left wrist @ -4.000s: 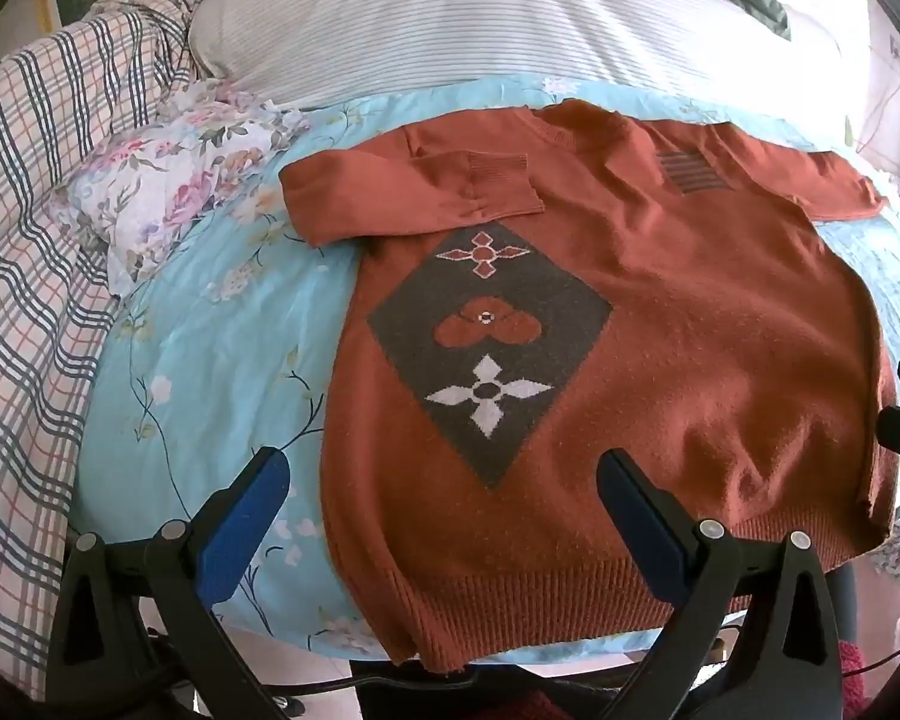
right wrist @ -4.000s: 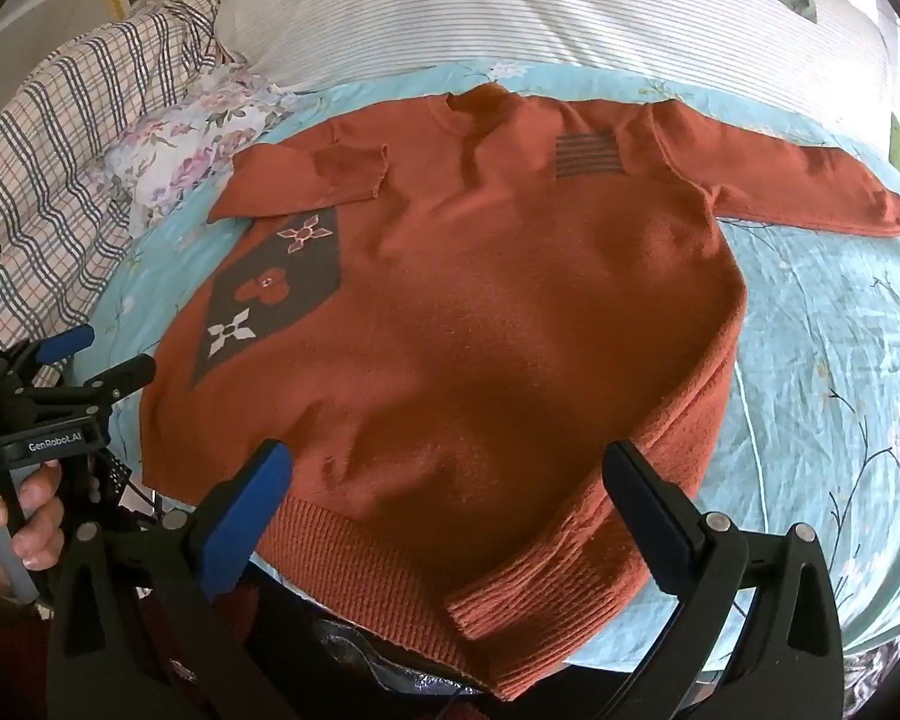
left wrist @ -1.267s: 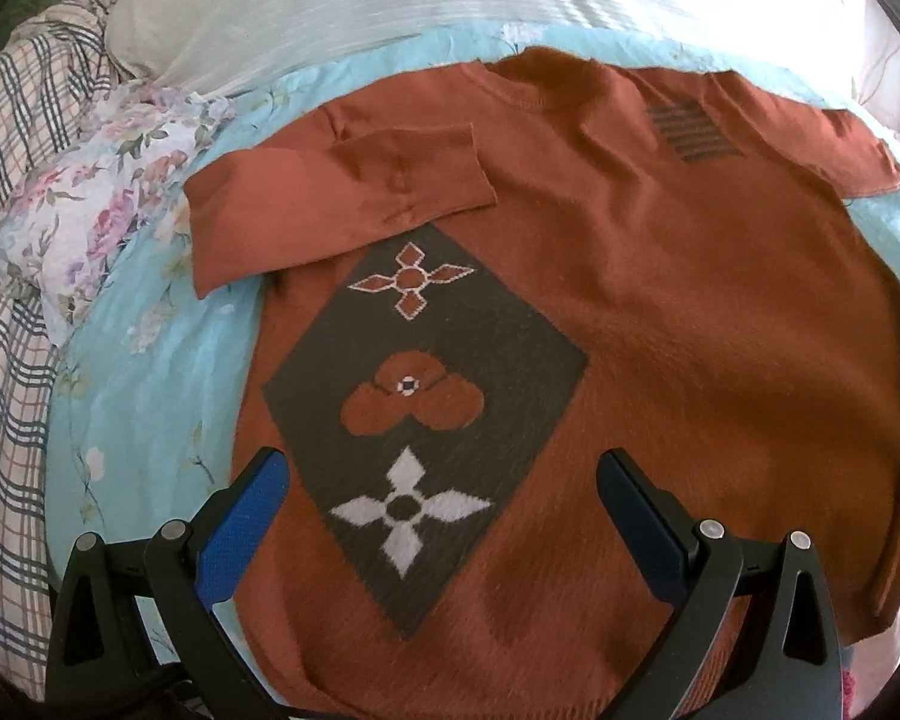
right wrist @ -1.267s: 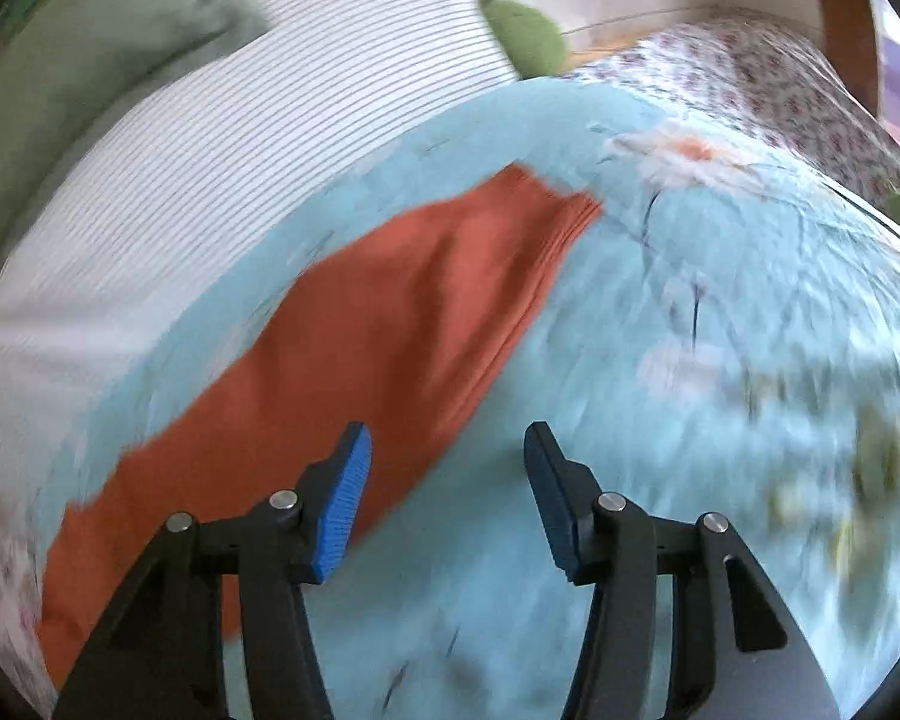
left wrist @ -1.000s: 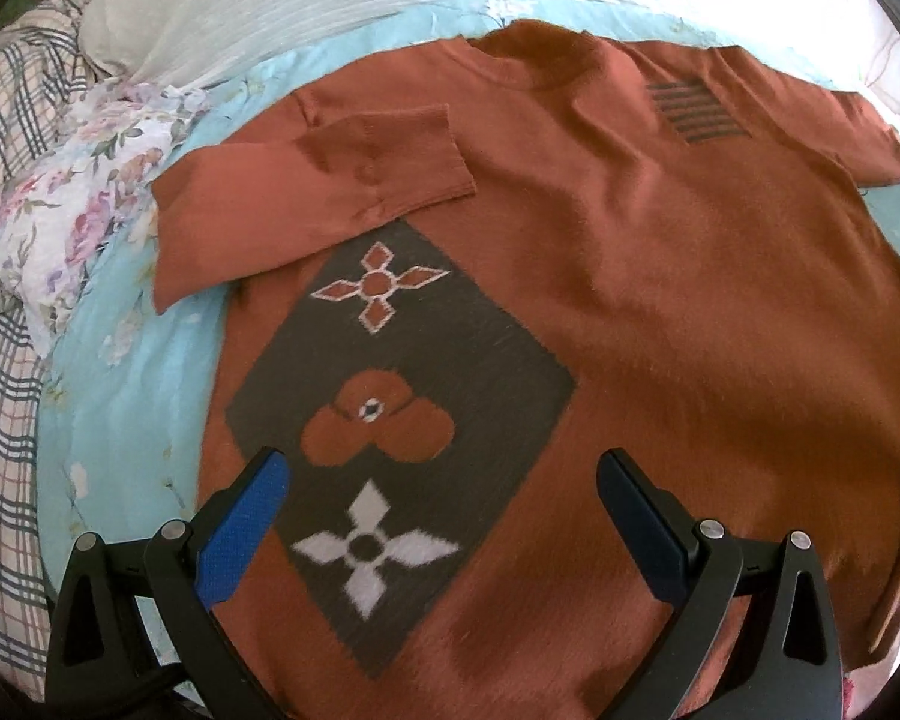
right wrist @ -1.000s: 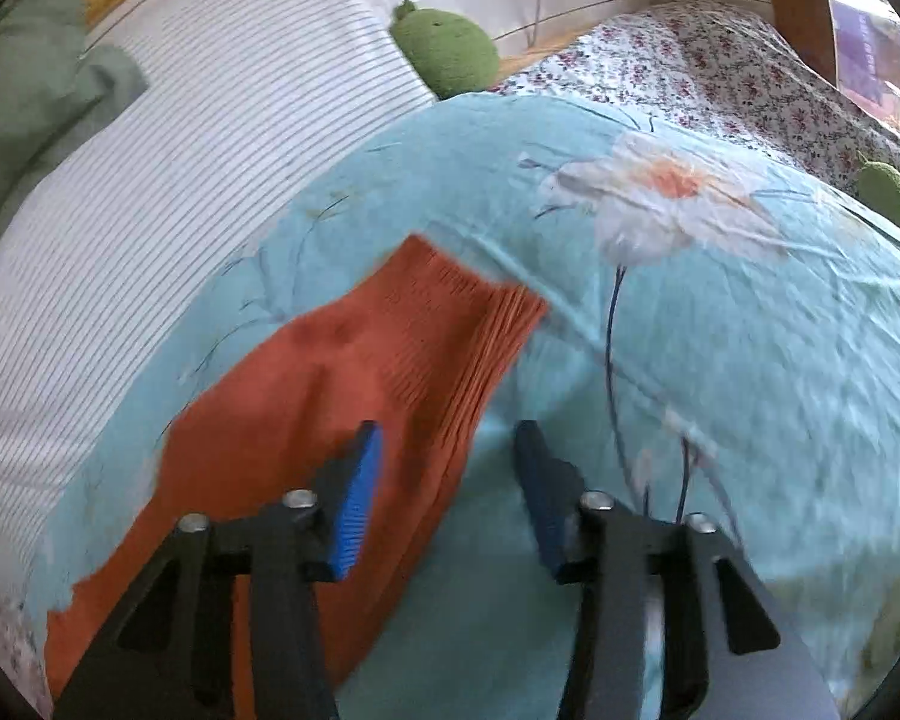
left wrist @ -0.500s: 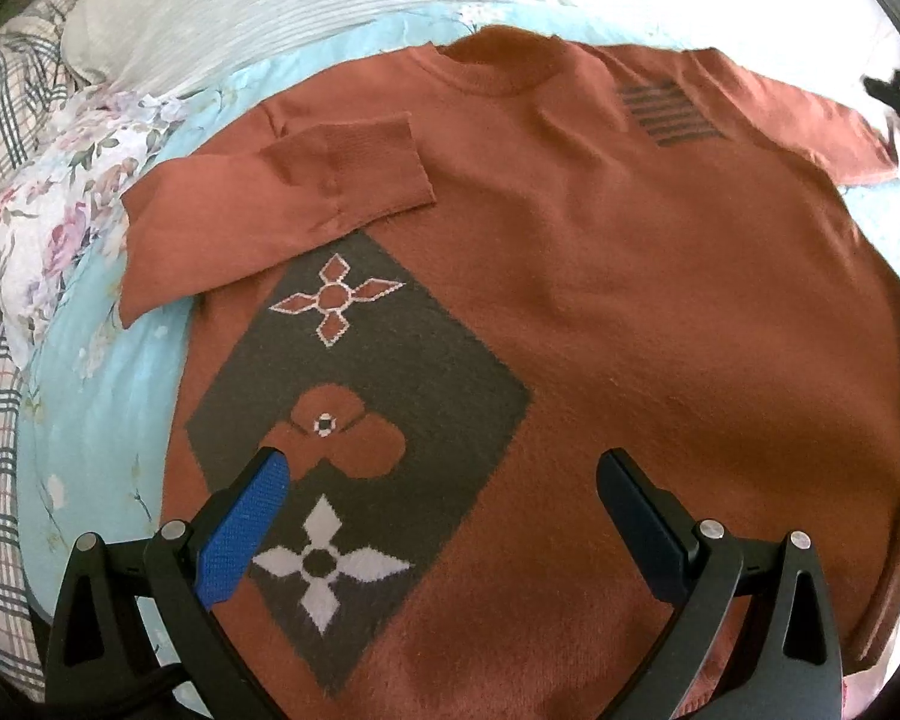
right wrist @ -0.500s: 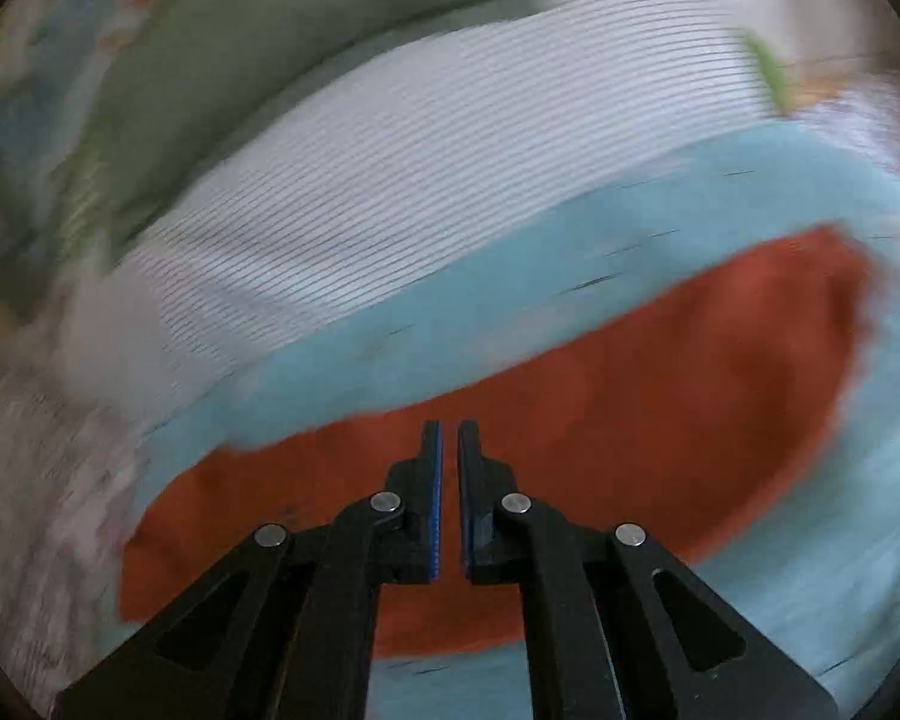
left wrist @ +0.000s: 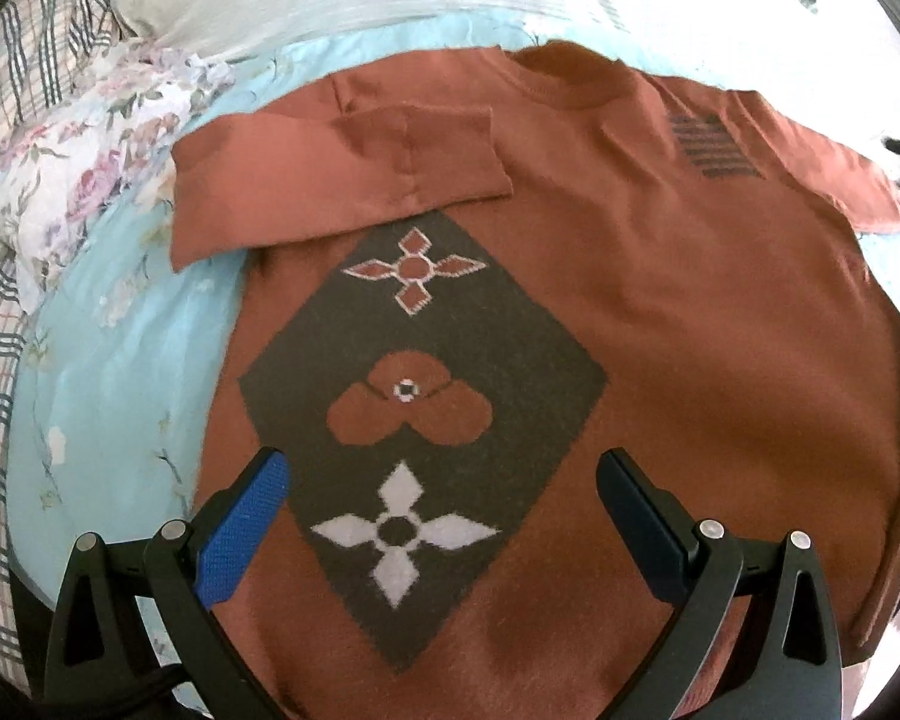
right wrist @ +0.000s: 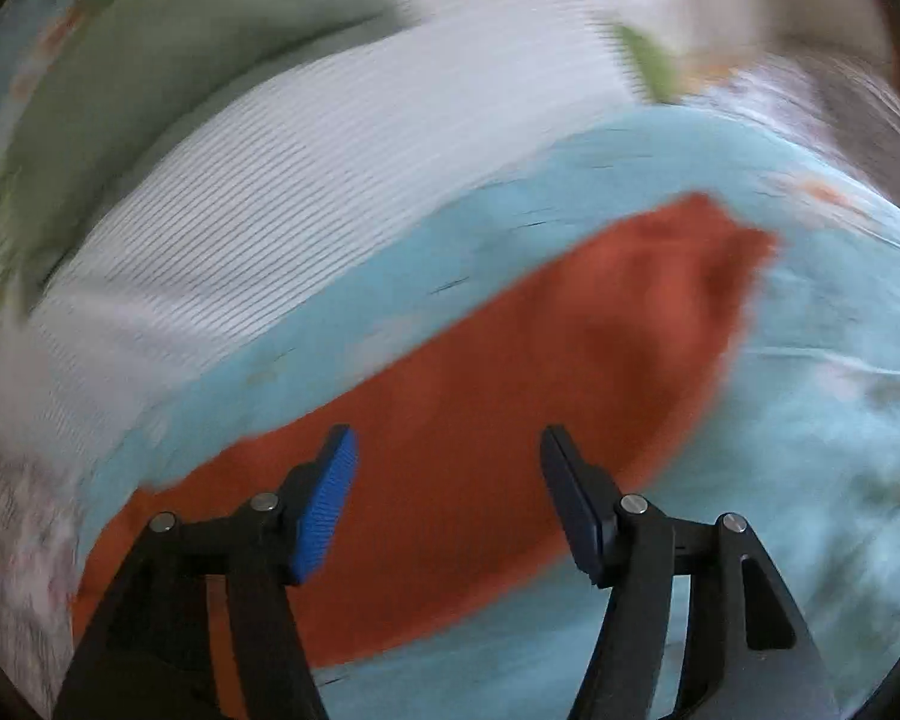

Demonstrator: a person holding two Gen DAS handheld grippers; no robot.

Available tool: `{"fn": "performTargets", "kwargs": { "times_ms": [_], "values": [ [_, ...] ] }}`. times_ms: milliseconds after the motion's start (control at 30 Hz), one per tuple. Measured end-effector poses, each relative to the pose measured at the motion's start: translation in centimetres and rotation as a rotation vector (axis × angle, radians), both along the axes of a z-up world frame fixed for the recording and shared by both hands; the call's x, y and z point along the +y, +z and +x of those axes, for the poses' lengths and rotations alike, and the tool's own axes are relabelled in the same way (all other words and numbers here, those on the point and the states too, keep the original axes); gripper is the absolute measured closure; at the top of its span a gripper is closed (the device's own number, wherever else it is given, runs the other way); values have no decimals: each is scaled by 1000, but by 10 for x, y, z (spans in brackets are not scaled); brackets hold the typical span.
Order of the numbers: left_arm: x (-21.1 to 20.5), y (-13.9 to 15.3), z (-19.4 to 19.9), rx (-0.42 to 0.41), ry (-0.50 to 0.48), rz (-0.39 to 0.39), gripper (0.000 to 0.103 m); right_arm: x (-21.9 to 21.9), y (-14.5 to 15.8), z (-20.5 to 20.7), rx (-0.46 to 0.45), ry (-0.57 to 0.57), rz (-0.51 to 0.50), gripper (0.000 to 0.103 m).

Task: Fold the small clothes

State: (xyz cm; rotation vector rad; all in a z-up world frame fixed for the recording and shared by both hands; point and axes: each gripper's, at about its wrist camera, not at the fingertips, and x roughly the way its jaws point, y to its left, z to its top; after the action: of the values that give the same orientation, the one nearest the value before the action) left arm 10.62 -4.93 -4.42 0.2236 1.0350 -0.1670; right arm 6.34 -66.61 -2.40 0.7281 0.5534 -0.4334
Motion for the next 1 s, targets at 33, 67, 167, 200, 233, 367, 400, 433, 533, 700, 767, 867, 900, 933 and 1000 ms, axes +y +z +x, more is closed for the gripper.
{"fn": "performTargets", "kwargs": {
  "times_ms": [33, 67, 167, 200, 233, 367, 400, 433, 533, 700, 767, 867, 900, 933, 1000],
  "values": [
    [-3, -3, 0, 1, -5, 10, 1, -25, -8, -10, 1, -58, 39, 38],
    [-6, -5, 1, 3, -12, 17, 1, -42, -15, -16, 4, -101, 63, 39],
    [-19, -11, 0, 14, -44, 43, 1, -92, -32, -29, 35, -230, 82, 41],
    [-24, -14, 0, 19, -55, 53, 1, -109, -38, -29, 38, -242, 100, 42],
    [-27, -15, 0, 23, -60, 59, 1, -117, -42, -26, 34, -243, 116, 44],
    [-34, -21, 2, 40, -66, 78, 1, -137, -53, -9, -12, -222, 183, 60],
    [-34, -22, 3, 46, -64, 78, 1, -139, -54, -4, -3, -205, 171, 66],
    [-35, -23, 4, 48, -63, 77, 1, -141, -54, 3, 29, -189, 145, 90],
    [-34, -22, 4, 51, -62, 72, 1, -134, -50, 3, 7, -139, 139, 96],
    [-31, -19, 3, 42, -65, 56, 1, -55, -3, 11, -160, 73, 134, 96],
    [-30, -17, 1, 37, -66, 43, 1, -18, 11, 19, -196, 162, 145, 96],
    [-29, -13, -4, 26, -74, 22, 1, 56, 29, 39, -268, 332, 209, 96],
    [-29, -11, -7, 21, -78, 14, 1, 90, 34, 50, -296, 410, 246, 96],
    [-29, -10, -9, 16, -81, 9, 1, 112, 35, 59, -304, 459, 270, 96],
    [-24, -5, -14, 1, -81, -1, 1, 165, 33, 79, -304, 567, 328, 96]
  ]
}}
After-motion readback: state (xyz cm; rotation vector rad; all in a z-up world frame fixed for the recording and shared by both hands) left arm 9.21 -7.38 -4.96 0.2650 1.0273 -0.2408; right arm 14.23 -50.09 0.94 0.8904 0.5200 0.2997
